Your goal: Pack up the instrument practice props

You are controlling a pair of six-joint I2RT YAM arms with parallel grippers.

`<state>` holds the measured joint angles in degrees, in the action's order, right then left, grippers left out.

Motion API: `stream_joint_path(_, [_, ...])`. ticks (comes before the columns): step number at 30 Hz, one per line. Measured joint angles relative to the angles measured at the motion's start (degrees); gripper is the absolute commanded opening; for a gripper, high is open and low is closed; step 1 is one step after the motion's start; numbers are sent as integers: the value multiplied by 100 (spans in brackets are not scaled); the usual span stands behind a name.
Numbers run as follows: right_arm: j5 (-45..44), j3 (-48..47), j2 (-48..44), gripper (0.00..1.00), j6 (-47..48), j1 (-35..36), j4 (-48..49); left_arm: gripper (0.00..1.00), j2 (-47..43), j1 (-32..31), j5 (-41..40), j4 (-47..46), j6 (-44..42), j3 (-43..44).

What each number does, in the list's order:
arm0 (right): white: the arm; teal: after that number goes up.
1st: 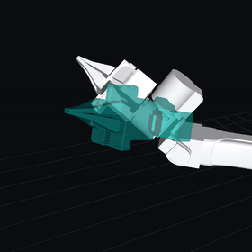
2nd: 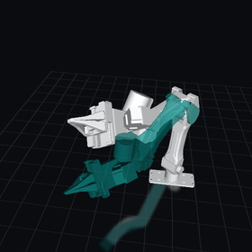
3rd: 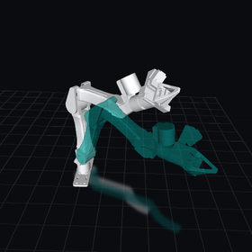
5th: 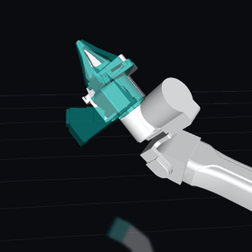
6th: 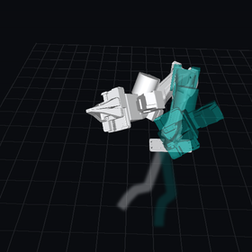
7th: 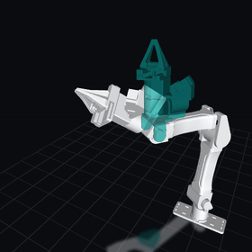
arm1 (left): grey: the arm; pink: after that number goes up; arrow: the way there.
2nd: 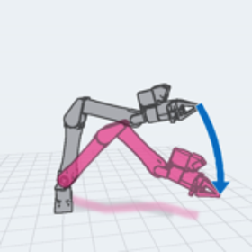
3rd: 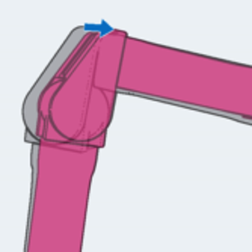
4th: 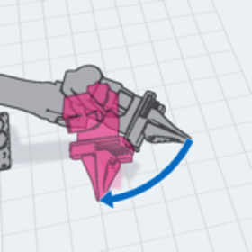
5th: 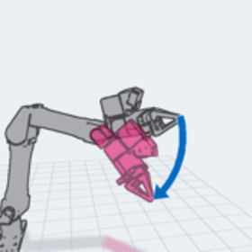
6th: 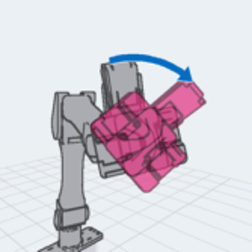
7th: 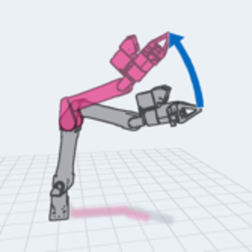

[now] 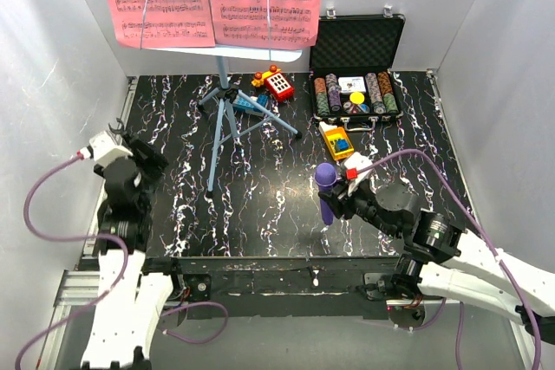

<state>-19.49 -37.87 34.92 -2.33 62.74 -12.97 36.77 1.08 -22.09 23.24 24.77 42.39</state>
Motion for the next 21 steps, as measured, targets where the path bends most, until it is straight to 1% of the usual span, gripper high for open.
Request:
stream_joint_path(1, [24, -114, 92, 1, -85, 0, -101, 70, -308, -103, 262, 26, 105, -72])
stream_joint_path(2, [33, -269, 219, 1, -186, 0, -219, 98, -608, -197, 645, 2, 227, -173])
stream_joint_path(4, [59, -697, 562, 1, -402, -11, -483, 98, -1047, -380, 1611, -225, 566, -444])
stream_joint_path(7, [273, -1266, 1047, 1, -756, -129, -660, 98, -1237, -662, 3045, -769, 1259, -1080])
stream_joint_path(9, [595, -1410, 1211, 1, -1032, -319, -667, 98, -1453, -841, 3845, -776, 1552, -1620])
stream_joint_path(10, [774, -1423, 1250, 1, -1163, -446, -669, 98, -1478, -890, 3886, -765, 1572, -1652])
stream_joint_path(12, [1172, -1434, 1333, 1, -1427, -691, -693, 98, -1768, -940, 4387, -752, 1740, -1878])
stream_joint_path(15, [1762, -1449, 1558, 1, -1816, -922, -643, 98, -1967, -960, 4994, -1158, 2090, -2022])
stream_joint_path(19, [2326, -1449, 1808, 1, -2286, -1003, -398, 98, -1781, -1272, 5416, -2041, 2568, -2404])
stream_joint_path(21, [2568, -1449, 1954, 1, -2485, -1045, -208, 98, -1300, -1589, 5554, -2308, 2664, -2448])
